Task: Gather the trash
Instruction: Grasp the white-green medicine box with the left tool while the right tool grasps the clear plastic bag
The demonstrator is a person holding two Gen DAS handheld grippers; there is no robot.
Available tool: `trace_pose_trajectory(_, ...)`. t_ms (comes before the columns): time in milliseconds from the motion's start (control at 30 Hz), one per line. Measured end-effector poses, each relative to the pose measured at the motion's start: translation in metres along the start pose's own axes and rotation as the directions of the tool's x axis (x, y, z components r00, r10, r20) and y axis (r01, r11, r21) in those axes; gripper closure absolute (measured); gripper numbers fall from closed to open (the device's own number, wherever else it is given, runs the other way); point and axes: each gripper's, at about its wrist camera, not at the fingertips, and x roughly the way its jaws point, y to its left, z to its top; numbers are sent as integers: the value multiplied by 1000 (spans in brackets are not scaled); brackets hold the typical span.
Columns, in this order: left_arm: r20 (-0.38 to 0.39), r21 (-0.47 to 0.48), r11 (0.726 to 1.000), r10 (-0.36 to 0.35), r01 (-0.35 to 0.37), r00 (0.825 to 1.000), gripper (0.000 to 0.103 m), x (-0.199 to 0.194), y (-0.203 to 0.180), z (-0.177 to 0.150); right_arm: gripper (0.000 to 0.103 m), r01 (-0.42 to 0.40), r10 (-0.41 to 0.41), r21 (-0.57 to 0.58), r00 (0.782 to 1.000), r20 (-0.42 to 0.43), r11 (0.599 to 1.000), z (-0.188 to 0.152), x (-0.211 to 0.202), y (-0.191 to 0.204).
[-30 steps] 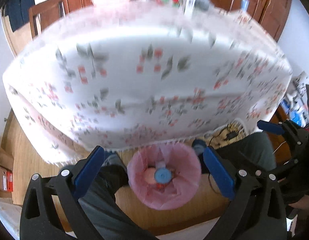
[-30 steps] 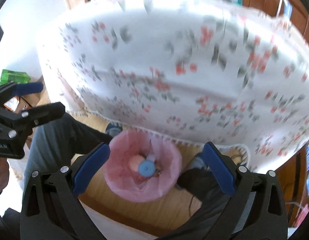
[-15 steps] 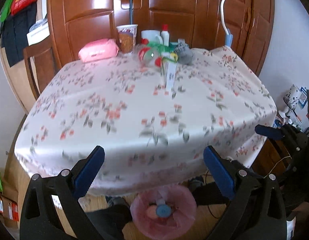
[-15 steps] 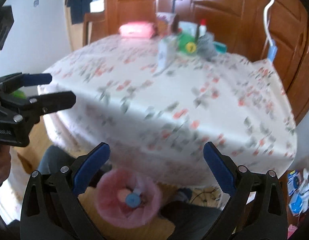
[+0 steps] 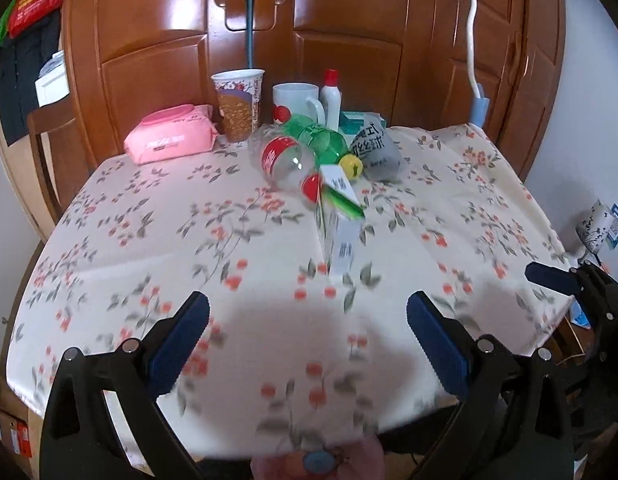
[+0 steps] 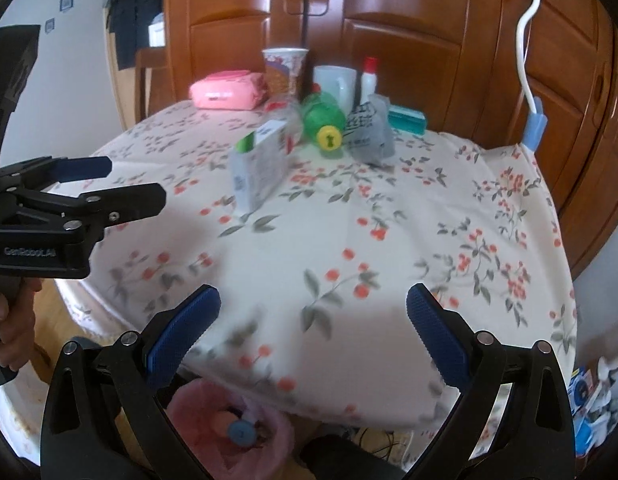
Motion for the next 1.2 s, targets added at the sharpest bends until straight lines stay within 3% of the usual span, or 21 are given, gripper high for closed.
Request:
trace_pose_trajectory(400,-33,-4,999,34,-35,999,7,76,-13,34,6,-5,5,15,1000,-25,1000,22,41,-31)
trace_pose_trajectory(533,-43,9,999,42,-42,998,18,89,-17,38,6,-7,8,18,999,-31,1000,26,49,-37)
trace_pose_trajectory(700,-41,11,998,55,-55,998,23,97,-16,42,6,-9,9,18,999,-36,1000,29,56,-40)
trace_pose_trajectory(767,-44,9,998,57,-57,997,33,99,-14,43,6,-9,9,16,999,-39,1000,30,58,-40)
trace_pose_trajectory(900,-51,7,998,58,-58,997,40,105,-11,43,6,-10,10,16,999,-42,1000,32,62,-40)
trace_pose_trajectory(1067,-54,17,998,69,-68,996,81,107,-9,43,6,-12,12,15,999,-46,1000,38,68,-39)
trace_pose_trajectory(1200,-53,16,997,81,-80,995,84,105,0,41,6,-13,14,12,999,-43,1000,46,74,-40)
